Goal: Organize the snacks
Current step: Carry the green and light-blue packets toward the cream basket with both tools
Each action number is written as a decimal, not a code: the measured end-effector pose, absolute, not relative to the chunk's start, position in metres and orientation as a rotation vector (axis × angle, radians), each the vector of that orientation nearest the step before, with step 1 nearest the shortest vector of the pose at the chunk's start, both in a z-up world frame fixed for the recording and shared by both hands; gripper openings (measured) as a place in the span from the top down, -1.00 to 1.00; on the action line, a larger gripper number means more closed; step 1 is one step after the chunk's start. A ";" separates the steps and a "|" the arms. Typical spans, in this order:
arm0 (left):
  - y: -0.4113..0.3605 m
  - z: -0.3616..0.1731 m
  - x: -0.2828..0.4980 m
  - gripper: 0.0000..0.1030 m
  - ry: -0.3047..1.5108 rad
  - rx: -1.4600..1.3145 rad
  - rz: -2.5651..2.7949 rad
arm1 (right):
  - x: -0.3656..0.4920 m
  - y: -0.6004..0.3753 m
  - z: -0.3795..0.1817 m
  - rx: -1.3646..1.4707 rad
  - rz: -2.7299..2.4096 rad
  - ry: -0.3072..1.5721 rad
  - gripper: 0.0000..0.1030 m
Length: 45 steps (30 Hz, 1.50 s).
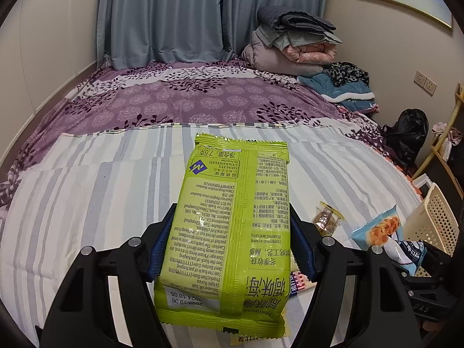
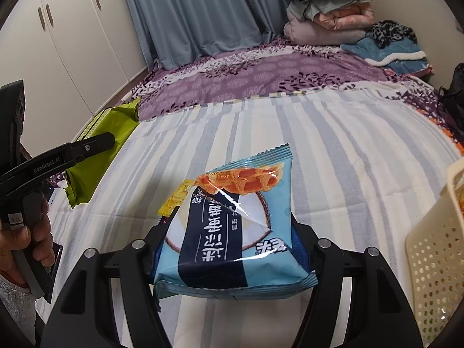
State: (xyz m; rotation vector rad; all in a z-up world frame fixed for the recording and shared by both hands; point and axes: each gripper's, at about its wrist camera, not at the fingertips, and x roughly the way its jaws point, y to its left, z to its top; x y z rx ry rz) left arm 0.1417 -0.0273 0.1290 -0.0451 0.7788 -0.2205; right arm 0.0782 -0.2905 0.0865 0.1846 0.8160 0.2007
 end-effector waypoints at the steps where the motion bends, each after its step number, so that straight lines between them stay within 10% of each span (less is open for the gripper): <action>1: -0.030 0.134 0.138 -0.38 0.771 -0.042 -0.225 | 0.075 -0.292 0.090 0.186 0.198 0.806 -0.28; 45: -0.219 0.207 0.032 -0.39 0.645 0.148 -0.523 | -0.068 -0.490 0.119 0.311 -0.222 0.631 -0.28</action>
